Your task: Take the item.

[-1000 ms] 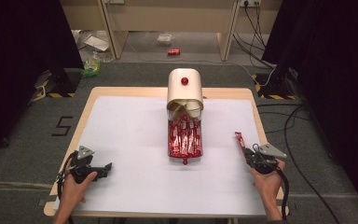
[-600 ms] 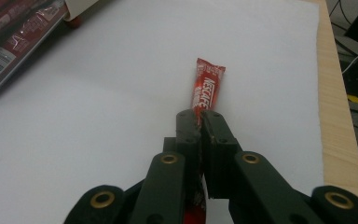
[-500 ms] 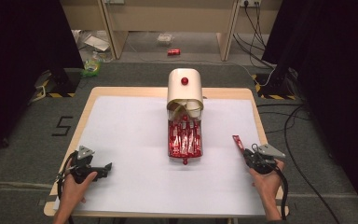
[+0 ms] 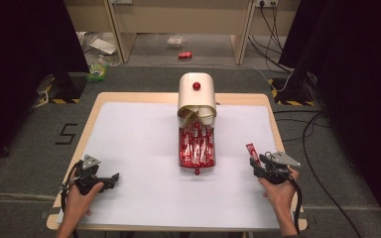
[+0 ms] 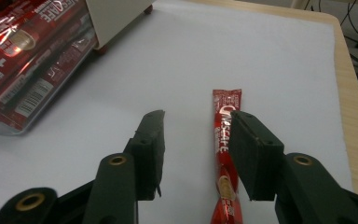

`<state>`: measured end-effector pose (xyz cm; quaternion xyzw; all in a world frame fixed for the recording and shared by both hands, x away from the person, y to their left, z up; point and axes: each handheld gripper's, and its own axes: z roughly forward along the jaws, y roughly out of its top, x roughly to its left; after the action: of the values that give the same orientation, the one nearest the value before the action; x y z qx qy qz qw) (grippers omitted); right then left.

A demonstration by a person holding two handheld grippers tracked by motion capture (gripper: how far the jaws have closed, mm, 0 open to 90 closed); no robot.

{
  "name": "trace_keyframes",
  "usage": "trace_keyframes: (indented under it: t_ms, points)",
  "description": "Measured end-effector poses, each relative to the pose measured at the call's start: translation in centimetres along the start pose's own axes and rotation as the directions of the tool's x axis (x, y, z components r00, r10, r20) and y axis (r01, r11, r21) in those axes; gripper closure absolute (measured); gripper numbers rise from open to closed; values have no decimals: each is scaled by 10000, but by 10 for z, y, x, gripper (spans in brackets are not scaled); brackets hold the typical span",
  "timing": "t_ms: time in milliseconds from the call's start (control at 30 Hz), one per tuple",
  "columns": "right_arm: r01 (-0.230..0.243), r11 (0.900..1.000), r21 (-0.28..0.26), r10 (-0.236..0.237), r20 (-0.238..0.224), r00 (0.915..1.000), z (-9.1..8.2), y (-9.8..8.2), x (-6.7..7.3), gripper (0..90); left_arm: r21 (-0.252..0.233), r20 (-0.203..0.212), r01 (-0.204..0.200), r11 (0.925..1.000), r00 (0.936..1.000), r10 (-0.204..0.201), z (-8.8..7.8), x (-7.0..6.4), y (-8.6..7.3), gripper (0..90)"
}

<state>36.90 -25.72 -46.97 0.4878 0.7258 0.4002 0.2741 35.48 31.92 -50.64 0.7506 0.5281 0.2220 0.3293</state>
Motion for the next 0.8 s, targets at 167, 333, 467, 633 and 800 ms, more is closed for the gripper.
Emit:
trace_keyframes:
  t_ms: [167, 333, 467, 633, 800]
  points:
    - [-90, 9999, -93, 88, -186, 9998, 1, 2, 5, 495, 5, 6, 7, 10000, 10000, -7, 0, 0, 0, 2]
    - [125, 9999, -56, -127, -335, 9994, 4, 4, 14, 447, 6, 8, 8, 10000, 10000, -8, 0, 0, 0, 2]
    - [133, 9999, 35, -131, -345, 9993, 5, 4, 16, 438, 4, 2, 3, 10000, 10000, -3, 0, 0, 0, 3]
    - [125, 9999, 24, -124, -301, 9995, 5, 3, 17, 430, 1, 2, 3, 10000, 10000, -3, 0, 0, 0, 3]
    - [292, 9996, 12, -291, -353, 9990, 6, 3, 19, 420, 4, 3, 6, 10000, 10000, -6, 0, 0, 0, 3]
